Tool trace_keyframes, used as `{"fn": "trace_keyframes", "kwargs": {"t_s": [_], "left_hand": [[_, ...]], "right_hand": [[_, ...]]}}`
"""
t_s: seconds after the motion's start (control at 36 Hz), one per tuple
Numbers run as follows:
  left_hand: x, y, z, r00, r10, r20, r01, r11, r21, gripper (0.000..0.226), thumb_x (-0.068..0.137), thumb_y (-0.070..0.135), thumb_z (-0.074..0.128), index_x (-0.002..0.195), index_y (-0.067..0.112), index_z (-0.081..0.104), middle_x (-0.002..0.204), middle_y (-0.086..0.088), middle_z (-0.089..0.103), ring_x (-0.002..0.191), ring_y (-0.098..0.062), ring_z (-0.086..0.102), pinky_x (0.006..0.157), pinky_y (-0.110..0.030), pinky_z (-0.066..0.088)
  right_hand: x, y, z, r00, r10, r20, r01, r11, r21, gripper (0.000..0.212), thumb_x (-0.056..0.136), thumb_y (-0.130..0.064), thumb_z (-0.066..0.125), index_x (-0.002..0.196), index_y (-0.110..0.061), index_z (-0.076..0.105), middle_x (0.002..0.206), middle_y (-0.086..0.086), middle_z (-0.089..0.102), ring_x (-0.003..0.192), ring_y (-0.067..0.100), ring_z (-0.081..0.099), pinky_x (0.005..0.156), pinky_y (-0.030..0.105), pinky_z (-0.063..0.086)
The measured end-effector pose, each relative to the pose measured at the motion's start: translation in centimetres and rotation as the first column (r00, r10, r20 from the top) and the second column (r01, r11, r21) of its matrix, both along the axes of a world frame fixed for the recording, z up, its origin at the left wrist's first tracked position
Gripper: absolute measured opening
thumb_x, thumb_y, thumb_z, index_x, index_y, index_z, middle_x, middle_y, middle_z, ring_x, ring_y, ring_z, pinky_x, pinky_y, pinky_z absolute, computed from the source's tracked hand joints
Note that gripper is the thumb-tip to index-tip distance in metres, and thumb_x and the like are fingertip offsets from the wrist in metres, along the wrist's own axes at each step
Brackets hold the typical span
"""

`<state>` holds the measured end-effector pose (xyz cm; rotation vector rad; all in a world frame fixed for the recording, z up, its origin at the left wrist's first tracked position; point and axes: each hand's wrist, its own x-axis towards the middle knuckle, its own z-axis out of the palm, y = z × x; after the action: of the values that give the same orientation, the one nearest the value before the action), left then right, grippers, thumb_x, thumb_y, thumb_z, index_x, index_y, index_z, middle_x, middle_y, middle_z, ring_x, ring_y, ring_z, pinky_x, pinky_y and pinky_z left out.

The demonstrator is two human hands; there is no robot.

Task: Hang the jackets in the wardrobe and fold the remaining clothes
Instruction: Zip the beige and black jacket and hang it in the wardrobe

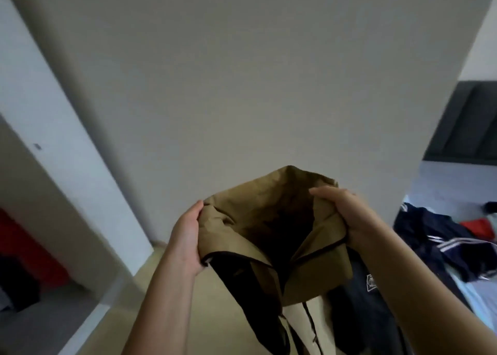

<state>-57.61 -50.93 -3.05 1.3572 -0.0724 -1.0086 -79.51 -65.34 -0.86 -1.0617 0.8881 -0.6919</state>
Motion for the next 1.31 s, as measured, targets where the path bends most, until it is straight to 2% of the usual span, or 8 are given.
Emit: {"fn": "trace_keyframes", "kwargs": {"t_s": [0.22, 0.39, 0.47, 0.58, 0.72, 0.89, 1.11, 1.31], "left_hand": [[14.2, 16.3, -3.2, 0.942, 0.337, -0.001, -0.336, 0.939, 0.079, 0.032, 0.085, 0.037, 0.060, 0.088, 0.008, 0.073, 0.075, -0.014, 0.073, 0.060, -0.028, 0.070, 0.048, -0.031, 0.053], [21.2, 25.6, -5.3, 0.846, 0.521, 0.118, -0.534, 0.816, 0.224, 0.046, 0.093, 0.041, 0.052, 0.121, 0.005, 0.060, 0.118, -0.020, 0.059, 0.108, -0.033, 0.056, 0.099, -0.037, 0.044], [24.1, 29.4, -4.9, 0.774, 0.617, 0.140, -0.632, 0.746, 0.209, 0.044, 0.100, 0.023, 0.043, 0.129, -0.010, 0.048, 0.115, -0.027, 0.055, 0.095, -0.029, 0.050, 0.074, -0.020, 0.044], [26.6, 34.2, -5.0, 0.742, 0.667, 0.062, -0.669, 0.730, 0.140, 0.045, 0.095, 0.035, 0.054, 0.127, 0.003, 0.056, 0.118, -0.021, 0.061, 0.110, -0.035, 0.056, 0.099, -0.043, 0.044], [32.2, 39.2, -4.5, 0.615, 0.789, 0.023, -0.789, 0.613, 0.043, 0.045, 0.096, 0.040, 0.050, 0.123, 0.005, 0.059, 0.109, -0.011, 0.067, 0.106, -0.032, 0.060, 0.091, -0.041, 0.049], [38.7, 43.3, -6.4, 0.472, 0.845, 0.252, -0.875, 0.413, 0.252, 0.046, 0.101, 0.022, 0.044, 0.135, -0.008, 0.042, 0.140, -0.026, 0.043, 0.129, -0.040, 0.041, 0.111, -0.046, 0.031], [43.3, 48.6, -5.7, 0.228, 0.932, 0.282, -0.959, 0.166, 0.229, 0.030, 0.100, 0.027, 0.046, 0.106, 0.001, 0.061, 0.094, -0.011, 0.059, 0.112, -0.036, 0.055, 0.102, -0.042, 0.042], [47.4, 52.7, -5.8, 0.055, 0.969, 0.240, -0.976, 0.001, 0.218, 0.045, 0.098, 0.036, 0.048, 0.127, 0.003, 0.056, 0.113, -0.016, 0.060, 0.099, -0.031, 0.057, 0.088, -0.040, 0.047]], "right_hand": [[18.0, 10.5, -3.4, 0.990, 0.139, 0.007, -0.139, 0.984, 0.111, 0.033, 0.081, -0.038, 0.069, 0.086, -0.006, 0.068, 0.063, 0.010, 0.070, 0.050, 0.020, 0.067, 0.044, 0.027, 0.050], [29.3, 17.7, -5.0, 0.938, 0.327, -0.112, -0.324, 0.945, 0.042, 0.041, 0.091, -0.044, 0.055, 0.090, -0.006, 0.069, 0.086, 0.016, 0.070, 0.077, 0.029, 0.068, 0.063, 0.034, 0.054], [34.1, 20.6, -5.0, 0.899, 0.394, -0.191, -0.410, 0.911, -0.048, 0.039, 0.096, -0.043, 0.048, 0.089, -0.009, 0.067, 0.092, 0.016, 0.069, 0.086, 0.031, 0.067, 0.077, 0.040, 0.056], [40.6, 24.0, -4.8, 0.845, 0.497, -0.200, -0.534, 0.809, -0.245, 0.033, 0.099, -0.032, 0.042, 0.089, -0.017, 0.069, 0.095, 0.013, 0.070, 0.090, 0.027, 0.067, 0.084, 0.042, 0.054], [50.1, 26.9, -5.6, 0.795, 0.597, -0.109, -0.601, 0.750, -0.277, 0.029, 0.098, -0.033, 0.047, 0.091, -0.021, 0.073, 0.090, 0.005, 0.074, 0.083, 0.019, 0.071, 0.069, 0.030, 0.057], [62.3, 31.9, -10.7, 0.596, 0.739, -0.315, -0.801, 0.571, -0.178, 0.026, 0.095, -0.021, 0.053, 0.094, -0.002, 0.072, 0.080, 0.012, 0.071, 0.079, 0.029, 0.066, 0.074, 0.035, 0.054], [74.2, 40.0, -10.6, 0.336, 0.895, -0.294, -0.936, 0.281, -0.214, 0.020, 0.095, -0.024, 0.056, 0.079, -0.025, 0.068, 0.072, -0.007, 0.066, 0.069, 0.008, 0.062, 0.061, 0.017, 0.049], [81.9, 45.1, -11.5, 0.012, 0.789, -0.614, -0.933, -0.212, -0.290, 0.024, 0.099, -0.021, 0.047, 0.111, -0.012, 0.066, 0.103, 0.010, 0.064, 0.093, 0.023, 0.058, 0.077, 0.025, 0.040]]}}
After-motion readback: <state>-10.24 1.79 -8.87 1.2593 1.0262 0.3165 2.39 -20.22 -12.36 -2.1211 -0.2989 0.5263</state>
